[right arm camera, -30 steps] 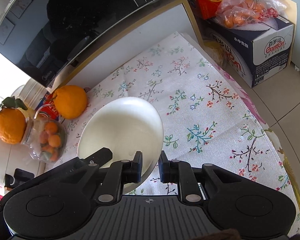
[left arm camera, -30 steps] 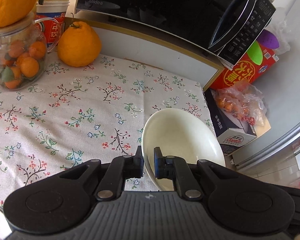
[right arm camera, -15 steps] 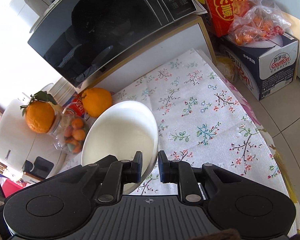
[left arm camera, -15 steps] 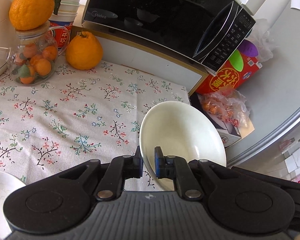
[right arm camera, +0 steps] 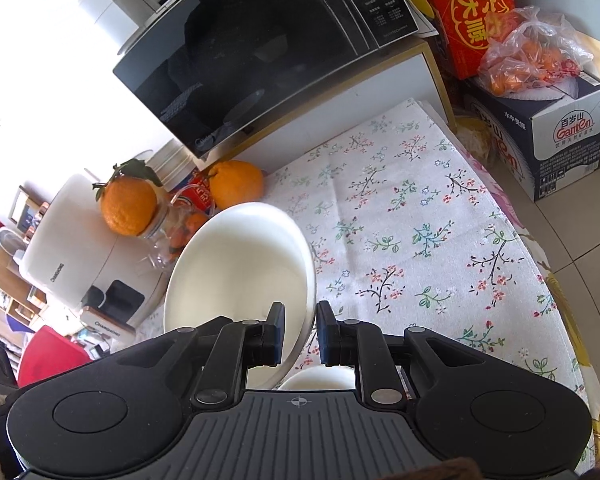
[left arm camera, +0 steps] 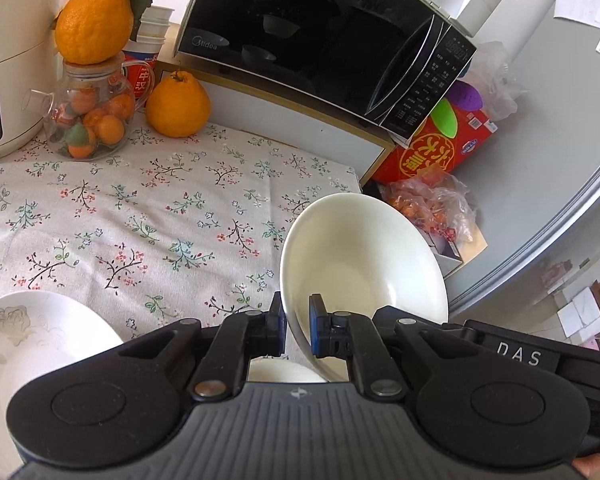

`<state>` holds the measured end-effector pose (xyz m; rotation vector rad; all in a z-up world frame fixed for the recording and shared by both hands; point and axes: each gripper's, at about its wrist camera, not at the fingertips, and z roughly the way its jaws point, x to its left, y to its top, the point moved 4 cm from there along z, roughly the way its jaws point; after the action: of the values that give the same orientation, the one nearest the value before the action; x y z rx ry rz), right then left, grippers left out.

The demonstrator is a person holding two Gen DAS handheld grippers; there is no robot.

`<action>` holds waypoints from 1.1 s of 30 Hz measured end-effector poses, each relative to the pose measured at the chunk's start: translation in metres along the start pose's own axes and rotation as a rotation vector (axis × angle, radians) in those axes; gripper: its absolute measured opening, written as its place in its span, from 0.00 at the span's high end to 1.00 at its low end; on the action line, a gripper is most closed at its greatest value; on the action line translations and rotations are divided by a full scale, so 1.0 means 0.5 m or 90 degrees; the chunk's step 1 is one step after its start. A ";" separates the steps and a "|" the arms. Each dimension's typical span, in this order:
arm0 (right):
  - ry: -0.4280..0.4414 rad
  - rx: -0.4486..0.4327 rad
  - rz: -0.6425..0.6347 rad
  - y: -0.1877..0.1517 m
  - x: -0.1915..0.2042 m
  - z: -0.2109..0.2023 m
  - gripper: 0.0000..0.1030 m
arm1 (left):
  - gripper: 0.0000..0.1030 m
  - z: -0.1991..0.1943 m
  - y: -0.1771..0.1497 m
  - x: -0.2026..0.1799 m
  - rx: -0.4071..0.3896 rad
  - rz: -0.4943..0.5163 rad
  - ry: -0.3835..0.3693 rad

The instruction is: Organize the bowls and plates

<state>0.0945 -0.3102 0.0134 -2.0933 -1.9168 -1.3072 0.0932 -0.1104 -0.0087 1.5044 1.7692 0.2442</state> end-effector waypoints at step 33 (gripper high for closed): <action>-0.031 0.121 -0.114 -0.117 0.005 0.002 0.81 | 0.86 -0.011 -0.133 0.043 0.080 0.048 0.026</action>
<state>0.0465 -0.2933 -0.0152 -1.9187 -2.1964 -1.0585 0.0400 -0.1078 -0.0542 1.6679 1.7901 0.2069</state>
